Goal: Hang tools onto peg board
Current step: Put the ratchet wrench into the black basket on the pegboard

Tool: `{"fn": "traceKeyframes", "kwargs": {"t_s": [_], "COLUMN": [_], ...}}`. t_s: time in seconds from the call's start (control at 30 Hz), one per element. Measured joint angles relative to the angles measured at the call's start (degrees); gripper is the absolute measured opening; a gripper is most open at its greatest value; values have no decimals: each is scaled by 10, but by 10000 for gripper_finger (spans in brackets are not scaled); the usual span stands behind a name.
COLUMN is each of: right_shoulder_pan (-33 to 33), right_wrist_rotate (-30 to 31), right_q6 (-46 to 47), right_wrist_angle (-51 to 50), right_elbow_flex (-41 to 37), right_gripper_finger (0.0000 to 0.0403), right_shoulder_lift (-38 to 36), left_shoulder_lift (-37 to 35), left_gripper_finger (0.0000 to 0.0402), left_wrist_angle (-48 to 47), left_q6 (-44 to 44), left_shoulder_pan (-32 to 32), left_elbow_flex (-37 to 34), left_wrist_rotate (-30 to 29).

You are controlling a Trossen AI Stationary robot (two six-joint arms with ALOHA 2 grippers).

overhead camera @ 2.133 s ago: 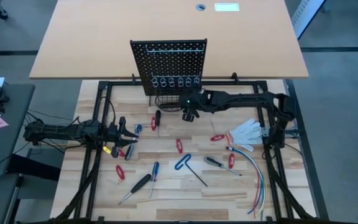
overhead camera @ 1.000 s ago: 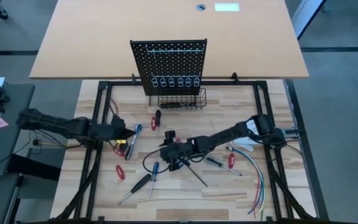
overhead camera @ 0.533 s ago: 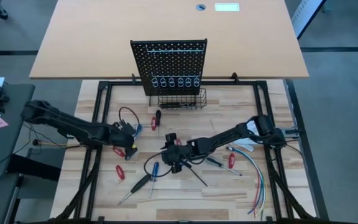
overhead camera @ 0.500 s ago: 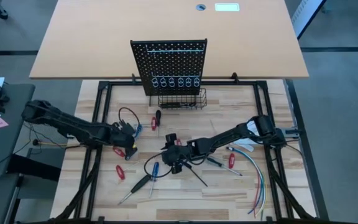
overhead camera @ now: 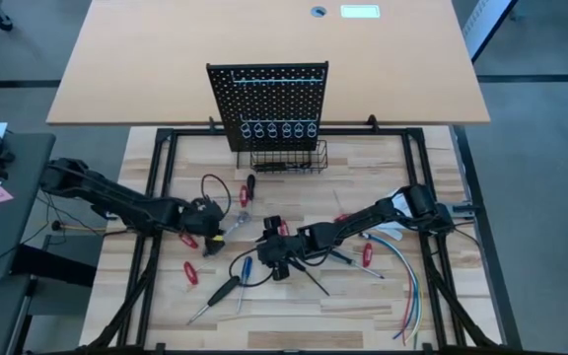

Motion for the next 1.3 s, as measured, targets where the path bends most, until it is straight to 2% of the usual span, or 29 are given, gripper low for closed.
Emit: {"fn": "traceKeyframes", "kwargs": {"t_s": [0.17, 0.27, 0.4, 0.63, 0.77, 0.83, 0.97, 1.07, 1.23, 1.3], "right_shoulder_pan": [1, -5, -29, -97, -124, -127, -128, -127, -126, -127], "right_wrist_rotate": [9, -9, -43, -207, -285, -287, -284, -263, -250, -242], "right_q6": [-4, -17, -37, -26, -16, 4, 18, 17, 31, 56], "right_wrist_angle": [-5, 32, 76, 101, 99, 92, 50, 25, 14, 6], "right_elbow_flex": [0, 0, 0, 1, 7, 22, 58, 66, 67, 67], "right_gripper_finger": [207, 207, 207, 207, 207, 207, 192, 157, 71, 65], "right_shoulder_lift": [0, 1, 2, 10, 48, 73, 96, 96, 89, 88], "left_shoulder_lift": [23, 24, 11, 9, 11, 12, 12, 15, 14, 14], "left_gripper_finger": [179, 177, 176, 175, 175, 175, 175, 175, 175, 175], "left_wrist_angle": [125, 112, 65, 55, 54, 55, 50, 48, 49, 41], "left_q6": [89, 126, 133, 122, 121, 119, 125, 124, 122, 97], "left_shoulder_pan": [1, 1, -2, -27, -36, -36, -37, -37, -38, -38], "left_elbow_flex": [-11, 4, 25, 16, 13, 14, 13, 13, 13, 13], "left_wrist_rotate": [-1, -4, -57, -161, -261, -288, -290, -291, -295, -317]}}
